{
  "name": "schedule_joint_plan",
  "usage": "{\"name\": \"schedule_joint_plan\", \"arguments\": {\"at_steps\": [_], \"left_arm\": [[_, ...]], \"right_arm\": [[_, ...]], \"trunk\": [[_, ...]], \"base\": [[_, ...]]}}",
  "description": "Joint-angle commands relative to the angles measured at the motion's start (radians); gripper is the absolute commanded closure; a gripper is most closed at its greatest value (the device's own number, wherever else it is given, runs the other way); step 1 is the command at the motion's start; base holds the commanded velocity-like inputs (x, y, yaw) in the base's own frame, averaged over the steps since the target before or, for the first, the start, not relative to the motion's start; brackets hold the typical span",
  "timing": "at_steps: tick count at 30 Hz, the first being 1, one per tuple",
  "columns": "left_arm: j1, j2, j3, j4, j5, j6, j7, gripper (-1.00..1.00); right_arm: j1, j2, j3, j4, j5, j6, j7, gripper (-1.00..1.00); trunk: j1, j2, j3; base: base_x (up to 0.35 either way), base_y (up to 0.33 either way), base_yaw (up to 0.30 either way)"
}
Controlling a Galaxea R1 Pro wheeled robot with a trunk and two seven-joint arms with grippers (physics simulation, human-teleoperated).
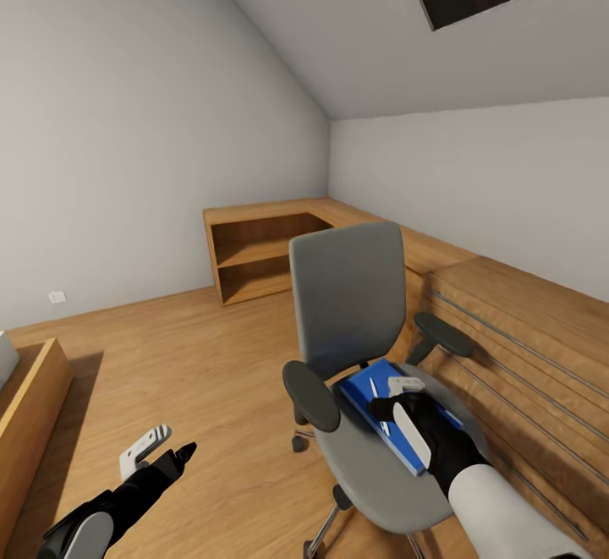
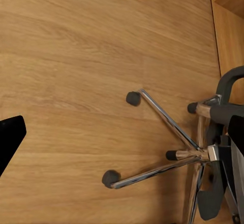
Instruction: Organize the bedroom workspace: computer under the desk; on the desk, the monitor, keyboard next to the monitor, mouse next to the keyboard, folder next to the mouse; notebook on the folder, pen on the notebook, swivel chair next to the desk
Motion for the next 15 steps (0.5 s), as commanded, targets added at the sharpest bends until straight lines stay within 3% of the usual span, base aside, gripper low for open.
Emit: {"name": "schedule_joint_plan", "arguments": {"at_steps": [1, 8, 15], "left_arm": [[-0.001, 0.0, 0.0, -0.001, 0.011, 0.003, 0.009, -1.0], [-0.001, 0.0, -0.002, -0.001, 0.011, 0.003, 0.009, -1.0], [-0.001, 0.0, -0.003, -0.001, 0.011, 0.003, 0.009, -1.0]], "right_arm": [[-0.001, -0.001, 0.005, 0.0, -0.01, 0.003, -0.009, -1.0], [-0.001, -0.002, 0.005, 0.005, -0.009, 0.003, -0.01, -1.0], [-0.001, -0.002, 0.007, 0.006, -0.009, 0.003, -0.01, -1.0]], "trunk": [[0.0, -0.001, -0.001], [0.0, -0.001, -0.001], [0.019, -0.036, -0.017]], "base": [[0.0, 0.0, 0.0], [0.0, 0.0, 0.0], [0.0, 0.0, 0.0]]}}
